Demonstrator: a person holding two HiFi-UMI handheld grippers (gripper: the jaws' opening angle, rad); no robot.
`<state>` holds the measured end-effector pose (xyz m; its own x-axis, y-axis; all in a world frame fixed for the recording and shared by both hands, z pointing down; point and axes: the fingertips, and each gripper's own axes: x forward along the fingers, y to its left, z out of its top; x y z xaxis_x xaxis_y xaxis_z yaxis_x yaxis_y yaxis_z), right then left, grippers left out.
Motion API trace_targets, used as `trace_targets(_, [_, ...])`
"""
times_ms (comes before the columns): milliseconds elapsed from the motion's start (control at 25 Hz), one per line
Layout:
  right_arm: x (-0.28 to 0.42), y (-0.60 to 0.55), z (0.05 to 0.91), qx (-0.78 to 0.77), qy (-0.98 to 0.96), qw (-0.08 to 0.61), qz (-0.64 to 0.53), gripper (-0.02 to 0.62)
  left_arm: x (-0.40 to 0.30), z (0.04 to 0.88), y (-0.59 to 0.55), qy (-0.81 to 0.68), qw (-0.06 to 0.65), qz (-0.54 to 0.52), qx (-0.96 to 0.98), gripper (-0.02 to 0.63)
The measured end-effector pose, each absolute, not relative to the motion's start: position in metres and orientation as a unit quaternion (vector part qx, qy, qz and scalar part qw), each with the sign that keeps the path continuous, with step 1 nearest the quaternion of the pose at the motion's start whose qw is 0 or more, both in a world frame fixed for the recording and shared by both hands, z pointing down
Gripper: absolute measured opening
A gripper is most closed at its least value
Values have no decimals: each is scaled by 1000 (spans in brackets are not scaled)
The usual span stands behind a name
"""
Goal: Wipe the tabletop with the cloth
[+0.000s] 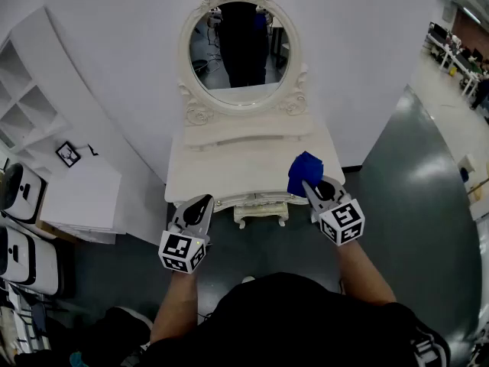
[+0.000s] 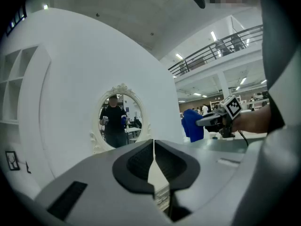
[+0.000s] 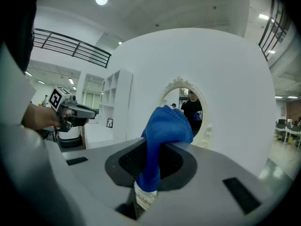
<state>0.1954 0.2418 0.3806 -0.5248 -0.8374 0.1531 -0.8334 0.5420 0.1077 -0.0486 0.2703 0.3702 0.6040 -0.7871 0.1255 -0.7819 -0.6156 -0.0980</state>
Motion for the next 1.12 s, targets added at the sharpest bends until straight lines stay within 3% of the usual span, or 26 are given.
trace_targets(1120, [73, 186, 386, 493, -863, 109, 6, 40, -187, 384, 220, 423, 0, -66, -904, 18])
